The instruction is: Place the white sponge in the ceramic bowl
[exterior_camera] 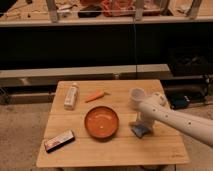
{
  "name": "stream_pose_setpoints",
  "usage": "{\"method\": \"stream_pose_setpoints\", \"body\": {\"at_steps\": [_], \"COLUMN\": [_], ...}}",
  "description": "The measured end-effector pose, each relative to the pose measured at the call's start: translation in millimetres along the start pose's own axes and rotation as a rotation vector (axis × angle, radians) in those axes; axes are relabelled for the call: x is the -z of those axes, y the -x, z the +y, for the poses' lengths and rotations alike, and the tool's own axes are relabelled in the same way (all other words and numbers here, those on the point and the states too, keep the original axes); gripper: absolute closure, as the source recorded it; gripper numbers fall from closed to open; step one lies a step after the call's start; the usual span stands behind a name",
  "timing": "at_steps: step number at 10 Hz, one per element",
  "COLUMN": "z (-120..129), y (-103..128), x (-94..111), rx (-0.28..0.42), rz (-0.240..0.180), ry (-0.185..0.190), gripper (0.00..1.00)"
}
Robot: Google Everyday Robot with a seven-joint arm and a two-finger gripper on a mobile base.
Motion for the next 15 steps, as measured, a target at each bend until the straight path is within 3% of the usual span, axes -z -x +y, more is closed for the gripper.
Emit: {"method": "stream_pose_setpoints", "body": {"at_steps": [7,15], "z": [-3.1,-0.2], "y": [4.5,5.0], "x": [-7.2,-5.0], "rx": [-0.018,-0.023], "rz": [-0.029,-0.031], "ry": [0.000,0.001], "gripper": [0.20,0.20]}}
